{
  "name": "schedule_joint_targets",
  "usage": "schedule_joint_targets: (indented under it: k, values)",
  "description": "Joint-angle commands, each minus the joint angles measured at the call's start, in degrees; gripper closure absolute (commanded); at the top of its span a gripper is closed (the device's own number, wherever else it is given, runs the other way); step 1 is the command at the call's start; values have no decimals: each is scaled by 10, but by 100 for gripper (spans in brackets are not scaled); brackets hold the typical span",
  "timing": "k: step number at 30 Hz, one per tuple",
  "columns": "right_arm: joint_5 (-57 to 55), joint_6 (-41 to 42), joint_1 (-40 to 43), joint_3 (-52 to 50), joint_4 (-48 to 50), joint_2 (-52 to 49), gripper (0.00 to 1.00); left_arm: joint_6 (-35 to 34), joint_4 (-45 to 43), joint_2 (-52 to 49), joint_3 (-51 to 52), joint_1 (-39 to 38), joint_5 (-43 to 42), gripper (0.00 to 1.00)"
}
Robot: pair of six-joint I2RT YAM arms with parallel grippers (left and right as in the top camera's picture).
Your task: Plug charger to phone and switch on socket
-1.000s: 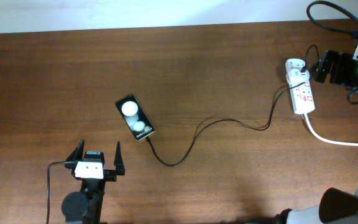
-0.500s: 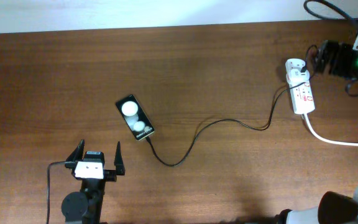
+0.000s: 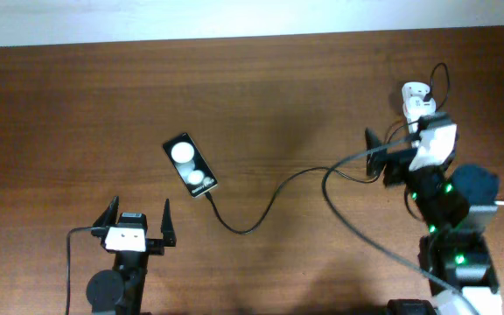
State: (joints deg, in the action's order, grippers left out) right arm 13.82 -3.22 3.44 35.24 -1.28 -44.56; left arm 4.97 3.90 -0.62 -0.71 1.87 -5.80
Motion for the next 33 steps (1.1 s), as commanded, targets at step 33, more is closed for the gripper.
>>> schedule_joint_targets:
  k: [33]
  values:
    - [-130,7,-57,-349,-33,444,1,3,3,3,2,3,-8,1]
